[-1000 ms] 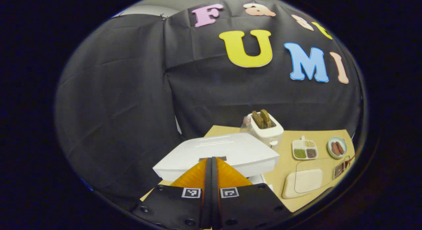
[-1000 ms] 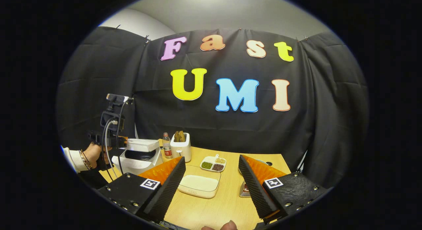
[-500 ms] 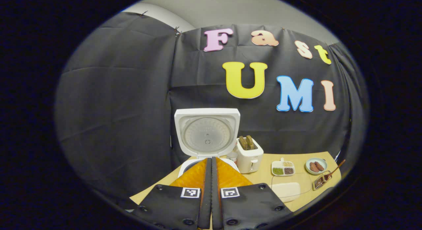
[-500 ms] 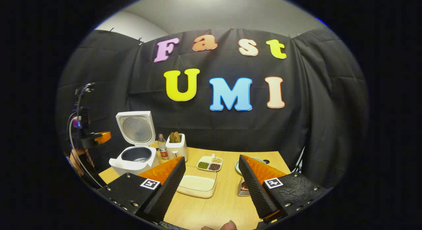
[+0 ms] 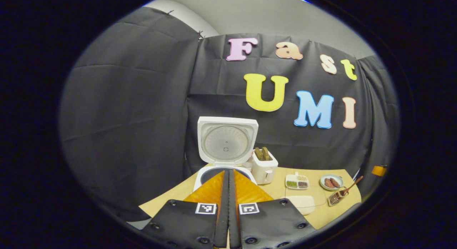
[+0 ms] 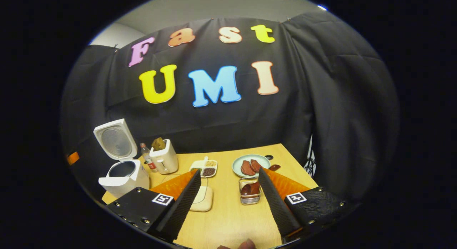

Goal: Close the left gripper, press the button to open the rice cooker; take a wooden spoon from the chopstick holder with the right hand, scoop a spoonful of rice and pour it into the rice cooker, then put the wooden spoon back into the chopstick holder.

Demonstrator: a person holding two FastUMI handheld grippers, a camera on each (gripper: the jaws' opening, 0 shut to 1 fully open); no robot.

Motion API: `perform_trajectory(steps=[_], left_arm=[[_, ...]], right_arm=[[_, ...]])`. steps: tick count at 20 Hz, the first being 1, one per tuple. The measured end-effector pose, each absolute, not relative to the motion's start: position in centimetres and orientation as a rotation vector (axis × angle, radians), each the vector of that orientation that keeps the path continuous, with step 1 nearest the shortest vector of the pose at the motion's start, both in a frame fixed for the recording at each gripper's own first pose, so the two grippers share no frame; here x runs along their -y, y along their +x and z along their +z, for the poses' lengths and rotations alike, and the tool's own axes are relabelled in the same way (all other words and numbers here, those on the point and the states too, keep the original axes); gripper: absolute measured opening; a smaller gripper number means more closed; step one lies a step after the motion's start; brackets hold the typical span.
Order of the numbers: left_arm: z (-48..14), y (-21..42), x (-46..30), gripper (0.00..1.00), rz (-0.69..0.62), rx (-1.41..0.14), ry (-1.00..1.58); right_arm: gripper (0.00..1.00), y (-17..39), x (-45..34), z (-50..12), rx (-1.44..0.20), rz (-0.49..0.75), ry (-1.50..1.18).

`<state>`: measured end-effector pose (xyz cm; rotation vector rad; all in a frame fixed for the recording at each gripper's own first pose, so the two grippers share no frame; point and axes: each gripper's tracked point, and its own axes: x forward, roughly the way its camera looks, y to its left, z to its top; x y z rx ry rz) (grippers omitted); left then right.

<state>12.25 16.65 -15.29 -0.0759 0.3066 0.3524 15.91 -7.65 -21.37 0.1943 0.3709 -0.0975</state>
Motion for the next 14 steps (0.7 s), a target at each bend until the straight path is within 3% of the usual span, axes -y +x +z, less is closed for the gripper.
perform_trajectory(steps=[1, 3, 13, 14], left_arm=[[-15.1, 11.5, -16.4, 0.07, 0.358, -0.303, -0.080], [-14.7, 10.4, -16.1, 0.16, 0.377, -0.304, -0.078], [-13.7, 8.8, -10.7, 0.16, 0.384, -0.333, -0.069], [-13.7, 8.6, -10.5, 0.07, 0.390, -0.343, -0.061]], right_arm=[[0.99, 16.7, 8.8, -23.2, -0.399, -0.115, 0.213], [0.99, 18.7, 11.3, -26.3, -0.433, -0.154, 0.245], [1.00, 26.8, 15.8, -34.9, -0.513, -0.187, 0.361], [1.00, 27.4, 16.0, -35.3, -0.516, -0.190, 0.371]])
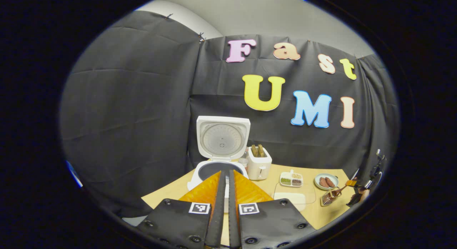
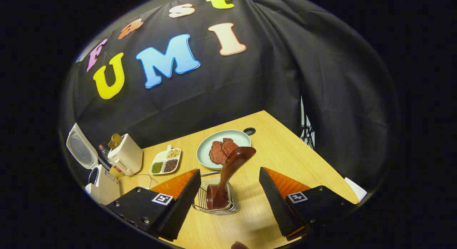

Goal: Close the left gripper, press the button to open the rice cooker; take a wooden spoon from the chopstick holder with the right hand, scoop a spoonful of rice and pour it into the rice cooker, then put the wooden spoon back into the chopstick holder.

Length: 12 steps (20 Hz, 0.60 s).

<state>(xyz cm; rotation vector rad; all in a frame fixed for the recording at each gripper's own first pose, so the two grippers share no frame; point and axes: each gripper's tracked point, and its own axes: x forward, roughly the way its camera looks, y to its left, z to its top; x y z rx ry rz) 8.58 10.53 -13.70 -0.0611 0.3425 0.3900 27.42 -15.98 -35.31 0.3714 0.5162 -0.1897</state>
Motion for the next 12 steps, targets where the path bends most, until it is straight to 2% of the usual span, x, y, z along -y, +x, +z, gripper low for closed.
perform_trajectory(steps=[1, 2, 4, 5, 6, 9, 12], left_arm=[[-13.7, 8.4, -10.4, 0.16, 0.397, -0.350, -0.054], [-13.8, 8.2, -10.4, 0.16, 0.405, -0.358, -0.049], [-13.9, 8.0, -10.0, 0.16, 0.417, -0.369, -0.043], [-13.8, 7.8, -9.8, 0.07, 0.420, -0.371, -0.035], [-13.7, 7.7, -9.6, 0.16, 0.421, -0.372, -0.027], [-13.7, 7.5, -9.0, 0.16, 0.427, -0.375, -0.016], [-13.5, 7.0, -8.6, 0.15, 0.437, -0.378, -0.014]], right_arm=[[1.00, 27.9, 16.0, -35.7, -0.520, -0.187, 0.381], [1.00, 28.1, 16.0, -36.0, -0.525, -0.189, 0.391], [0.93, 28.9, 15.9, -36.8, -0.534, -0.180, 0.408], [0.82, 28.9, 15.7, -37.3, -0.542, -0.173, 0.408], [0.83, 29.2, 15.6, -37.5, -0.547, -0.163, 0.404], [0.39, 29.6, 15.5, -37.5, -0.548, -0.157, 0.427], [0.41, 30.4, 15.3, -37.7, -0.547, -0.151, 0.464]])
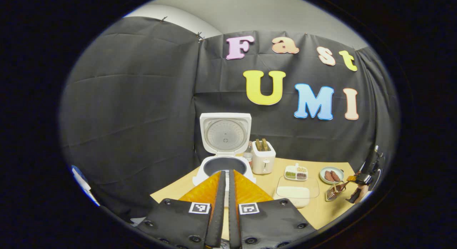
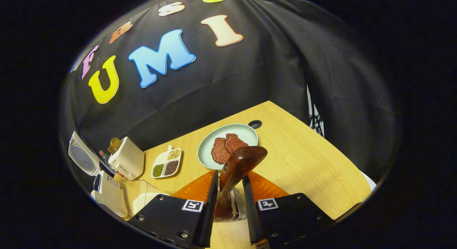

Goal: Close the left gripper, press the button to open the rice cooker; take a wooden spoon from the chopstick holder with the right hand, scoop a spoonful of rice and pour it into the rice cooker, then put the wooden spoon back into the chopstick holder.

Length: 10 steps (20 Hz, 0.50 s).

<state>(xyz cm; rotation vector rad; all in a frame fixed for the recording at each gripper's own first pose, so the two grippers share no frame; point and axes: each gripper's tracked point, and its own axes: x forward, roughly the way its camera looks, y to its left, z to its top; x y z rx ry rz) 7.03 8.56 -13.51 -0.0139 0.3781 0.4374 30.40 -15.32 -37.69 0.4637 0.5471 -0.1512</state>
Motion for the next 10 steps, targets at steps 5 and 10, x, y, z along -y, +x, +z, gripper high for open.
perform_trajectory(steps=[5, 10], left_arm=[[-13.3, 6.3, -8.5, 0.07, 0.454, -0.370, -0.004], [-13.3, 6.0, -8.5, 0.07, 0.459, -0.361, -0.019]], right_arm=[[0.16, 30.1, 14.5, -36.4, -0.568, -0.103, 0.458], [0.16, 29.7, 14.1, -31.2, -0.499, -0.057, 0.463]])
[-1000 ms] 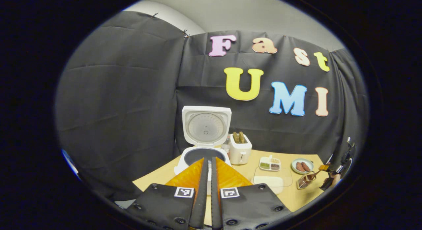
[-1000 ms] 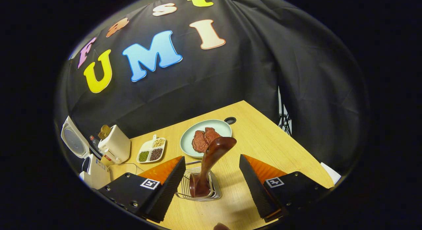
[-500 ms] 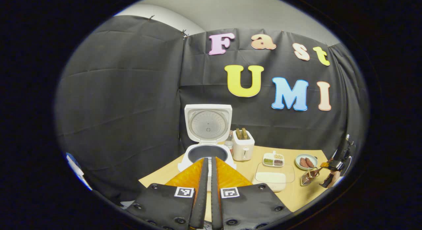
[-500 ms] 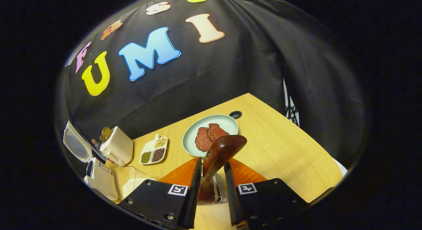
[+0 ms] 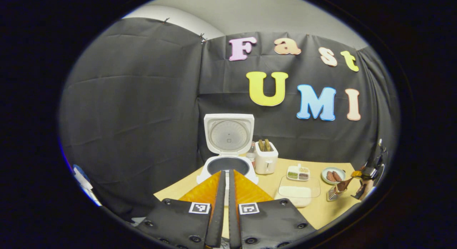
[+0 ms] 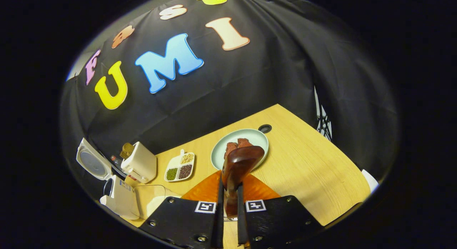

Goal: Close the left gripper, press the button to open the rice cooker; take a wooden spoon from the chopstick holder with the right hand, scoop a spoonful of rice and pour it into the rice cooker, then put the wooden spoon back into the chopstick holder.

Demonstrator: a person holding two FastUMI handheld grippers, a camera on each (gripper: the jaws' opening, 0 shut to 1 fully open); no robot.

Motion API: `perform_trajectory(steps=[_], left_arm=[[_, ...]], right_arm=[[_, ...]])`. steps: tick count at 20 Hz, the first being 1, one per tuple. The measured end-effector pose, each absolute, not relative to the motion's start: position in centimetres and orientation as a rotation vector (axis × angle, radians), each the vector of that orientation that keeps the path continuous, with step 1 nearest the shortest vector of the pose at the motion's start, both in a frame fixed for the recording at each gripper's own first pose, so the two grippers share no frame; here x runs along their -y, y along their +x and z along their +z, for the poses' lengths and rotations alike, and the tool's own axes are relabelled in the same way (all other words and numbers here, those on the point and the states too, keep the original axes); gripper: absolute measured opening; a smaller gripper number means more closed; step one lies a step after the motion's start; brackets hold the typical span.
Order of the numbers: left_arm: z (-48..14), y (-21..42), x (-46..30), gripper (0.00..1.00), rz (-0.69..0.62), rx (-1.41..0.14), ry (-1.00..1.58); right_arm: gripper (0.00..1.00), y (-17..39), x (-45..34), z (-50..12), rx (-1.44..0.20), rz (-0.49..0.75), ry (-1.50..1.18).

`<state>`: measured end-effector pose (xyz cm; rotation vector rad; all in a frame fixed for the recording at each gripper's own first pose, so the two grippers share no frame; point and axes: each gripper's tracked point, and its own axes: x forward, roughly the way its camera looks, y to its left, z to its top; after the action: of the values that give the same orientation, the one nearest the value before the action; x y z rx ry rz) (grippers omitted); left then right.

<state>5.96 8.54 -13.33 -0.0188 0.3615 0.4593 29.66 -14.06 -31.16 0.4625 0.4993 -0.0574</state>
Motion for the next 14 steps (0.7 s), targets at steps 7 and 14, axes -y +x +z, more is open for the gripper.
perform_trajectory(steps=[7, 14], left_arm=[[-14.2, 6.3, -8.7, 0.16, 0.460, -0.329, -0.102], [-14.5, 5.3, -10.5, 0.16, 0.493, -0.318, -0.153]], right_arm=[[0.16, 29.8, 4.6, -20.9, -0.423, 0.235, 0.387], [0.16, 32.2, -6.0, -25.6, -0.509, 0.361, 0.201]])
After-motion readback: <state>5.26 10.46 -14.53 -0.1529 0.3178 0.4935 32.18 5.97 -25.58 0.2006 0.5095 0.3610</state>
